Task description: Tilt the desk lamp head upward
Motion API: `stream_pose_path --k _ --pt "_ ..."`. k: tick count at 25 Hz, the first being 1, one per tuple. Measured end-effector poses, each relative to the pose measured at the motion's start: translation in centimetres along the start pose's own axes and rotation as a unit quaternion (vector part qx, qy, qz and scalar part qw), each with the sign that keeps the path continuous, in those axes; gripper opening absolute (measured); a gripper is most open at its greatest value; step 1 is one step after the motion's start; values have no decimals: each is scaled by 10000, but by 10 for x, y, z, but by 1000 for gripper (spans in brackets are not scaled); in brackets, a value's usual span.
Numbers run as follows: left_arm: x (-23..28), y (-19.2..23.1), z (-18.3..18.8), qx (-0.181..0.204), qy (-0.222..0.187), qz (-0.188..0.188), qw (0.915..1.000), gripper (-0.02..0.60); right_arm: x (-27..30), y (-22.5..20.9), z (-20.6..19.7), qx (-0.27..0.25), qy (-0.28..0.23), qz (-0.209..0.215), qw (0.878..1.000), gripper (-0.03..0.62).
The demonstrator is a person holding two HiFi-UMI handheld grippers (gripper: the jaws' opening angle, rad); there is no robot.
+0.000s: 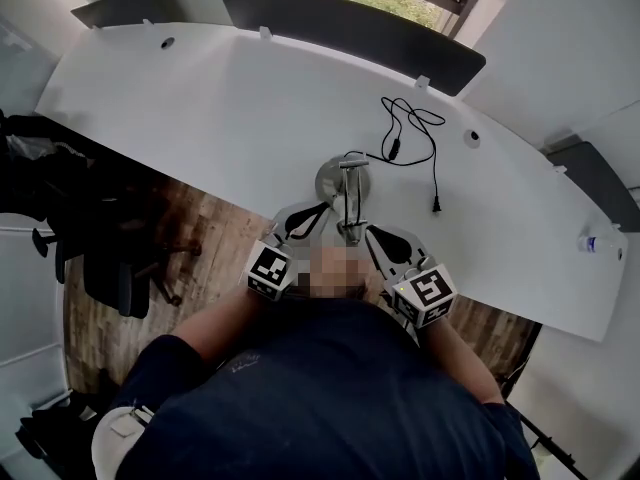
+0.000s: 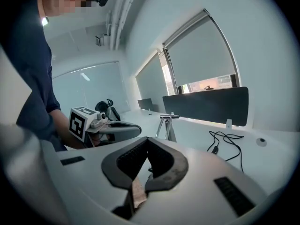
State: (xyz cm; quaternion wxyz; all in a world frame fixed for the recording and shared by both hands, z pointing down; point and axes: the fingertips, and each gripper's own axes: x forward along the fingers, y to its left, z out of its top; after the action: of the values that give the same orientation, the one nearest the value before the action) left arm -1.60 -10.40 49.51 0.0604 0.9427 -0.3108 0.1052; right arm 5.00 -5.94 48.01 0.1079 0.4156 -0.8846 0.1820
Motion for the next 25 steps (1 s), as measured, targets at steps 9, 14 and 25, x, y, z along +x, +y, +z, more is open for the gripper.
stream_pose_path --k 9,14,25 --pt "47 28 -30 64 264 -330 9991 13 26 -34 -15 235 353 -38 9991 11" --pt "62 35 -42 261 429 -561 9972 74 37 -40 -25 291 505 344 9977 67" --pt "92 40 -48 637 265 -1146 9910 181 59 -37 -40 222 924 1797 9791 183"
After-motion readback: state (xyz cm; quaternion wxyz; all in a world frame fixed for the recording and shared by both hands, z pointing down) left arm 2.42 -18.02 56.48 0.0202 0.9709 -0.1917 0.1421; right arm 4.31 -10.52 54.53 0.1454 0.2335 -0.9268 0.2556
